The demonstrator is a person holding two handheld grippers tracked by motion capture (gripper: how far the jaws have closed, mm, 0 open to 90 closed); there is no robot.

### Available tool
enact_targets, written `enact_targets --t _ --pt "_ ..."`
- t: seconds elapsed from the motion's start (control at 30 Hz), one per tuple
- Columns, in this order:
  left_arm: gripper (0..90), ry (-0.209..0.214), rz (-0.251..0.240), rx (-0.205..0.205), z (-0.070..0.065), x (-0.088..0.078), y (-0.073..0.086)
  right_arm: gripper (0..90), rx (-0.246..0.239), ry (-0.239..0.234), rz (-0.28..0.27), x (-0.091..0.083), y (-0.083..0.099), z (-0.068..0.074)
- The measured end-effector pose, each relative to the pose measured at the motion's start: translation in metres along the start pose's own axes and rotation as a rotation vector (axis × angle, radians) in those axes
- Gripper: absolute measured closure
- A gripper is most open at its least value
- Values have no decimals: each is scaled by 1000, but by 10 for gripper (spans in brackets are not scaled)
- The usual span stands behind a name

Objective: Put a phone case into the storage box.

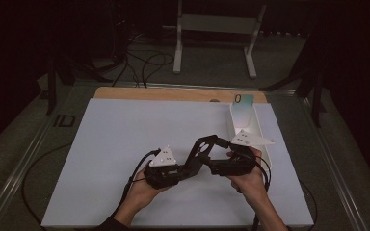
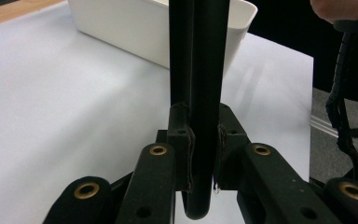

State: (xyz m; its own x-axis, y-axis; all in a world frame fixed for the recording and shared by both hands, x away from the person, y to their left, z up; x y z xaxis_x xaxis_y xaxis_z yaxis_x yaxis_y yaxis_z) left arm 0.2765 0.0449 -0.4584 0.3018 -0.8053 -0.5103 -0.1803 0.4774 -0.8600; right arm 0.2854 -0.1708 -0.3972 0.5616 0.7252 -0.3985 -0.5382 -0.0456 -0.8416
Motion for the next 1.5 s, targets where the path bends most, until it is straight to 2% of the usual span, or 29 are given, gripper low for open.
enact_targets --t 0.13,0.63,0.83,0.97,1.0,1.1,1.2,1.33,1.4,1.5 --pt "803 10 14 6 -2 4 1 141 26 2 -11 4 -2 4" --pt "804 21 22 -27 -5 12 4 112 91 13 -50 20 -6 14" --pt "804 22 26 -35 -5 12 5 120 86 28 -51 23 -5 16" --pt "802 23 19 -38 -4 12 5 131 68 35 -51 22 -5 17" --pt "798 25 18 -38 -4 12 4 135 51 43 -59 22 -5 19" --pt "753 28 13 -39 -3 11 4 138 38 34 -63 21 -6 20" --pt "646 17 -7 -44 -2 8 3 139 32 41 -73 21 -6 19" --pt "478 -28 -13 -52 0 2 2 139 39 47 -80 20 -6 16" --pt "425 -62 -5 -55 2 0 3 139 41 50 -80 20 -6 15" --pt "366 -79 -10 -65 4 -2 4 138 39 55 -78 20 -6 13"
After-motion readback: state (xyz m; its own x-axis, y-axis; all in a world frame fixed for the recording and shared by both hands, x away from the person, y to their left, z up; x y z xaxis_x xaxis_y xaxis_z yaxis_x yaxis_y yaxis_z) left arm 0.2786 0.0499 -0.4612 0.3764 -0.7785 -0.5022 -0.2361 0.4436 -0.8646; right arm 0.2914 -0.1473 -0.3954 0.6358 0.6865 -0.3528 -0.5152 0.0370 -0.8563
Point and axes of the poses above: each handheld gripper's, and its own axes: x roughly forward along the jaws, y roughly out of its underside, z roughly to its left, the point moved 2 cm from there along x, roughly forward along the jaws, and after that the axes turned 10 degrees about x, right-handed, at the moved point
